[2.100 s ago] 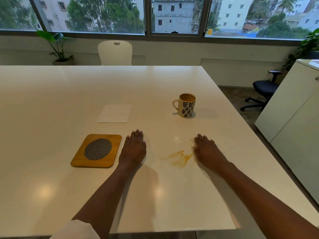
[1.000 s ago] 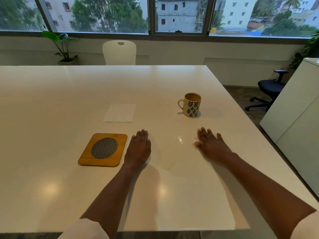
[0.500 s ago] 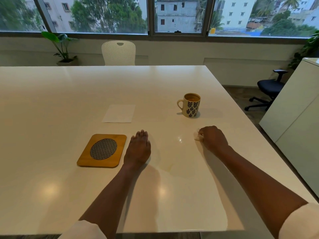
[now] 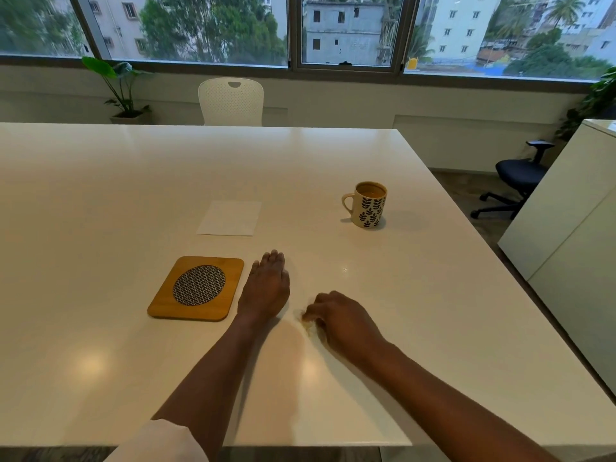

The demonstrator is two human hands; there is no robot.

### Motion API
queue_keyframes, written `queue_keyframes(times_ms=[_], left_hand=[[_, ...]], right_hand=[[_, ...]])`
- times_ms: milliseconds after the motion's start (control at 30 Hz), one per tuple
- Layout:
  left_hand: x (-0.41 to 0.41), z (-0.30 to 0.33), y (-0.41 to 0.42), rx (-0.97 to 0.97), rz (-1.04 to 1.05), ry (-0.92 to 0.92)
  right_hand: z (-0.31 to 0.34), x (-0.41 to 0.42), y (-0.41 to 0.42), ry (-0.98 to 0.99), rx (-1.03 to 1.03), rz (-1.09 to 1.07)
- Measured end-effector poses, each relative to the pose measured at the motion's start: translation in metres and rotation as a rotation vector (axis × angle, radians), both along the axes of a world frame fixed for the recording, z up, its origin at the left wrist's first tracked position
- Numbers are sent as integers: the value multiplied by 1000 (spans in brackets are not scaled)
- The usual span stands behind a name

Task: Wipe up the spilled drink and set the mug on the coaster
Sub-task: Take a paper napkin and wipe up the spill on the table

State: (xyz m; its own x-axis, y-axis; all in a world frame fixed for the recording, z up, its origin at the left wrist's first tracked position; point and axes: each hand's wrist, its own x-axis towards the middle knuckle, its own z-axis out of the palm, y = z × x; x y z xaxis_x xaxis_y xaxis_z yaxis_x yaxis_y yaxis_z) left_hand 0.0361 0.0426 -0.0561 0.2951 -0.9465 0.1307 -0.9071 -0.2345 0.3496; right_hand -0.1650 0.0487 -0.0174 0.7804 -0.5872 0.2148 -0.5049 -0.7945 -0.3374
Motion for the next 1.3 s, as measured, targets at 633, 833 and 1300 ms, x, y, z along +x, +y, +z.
queue_keyframes(times_ms=[633, 833, 1300], left_hand=[[1, -5, -3, 4, 13, -36], [0, -1, -3, -37, 30, 38], [-1, 0, -2, 47, 15, -41]], right_hand=[[21, -91, -118, -567, 853, -358], [9, -65, -127, -602, 635, -588], [13, -70, -121, 188, -26, -411]])
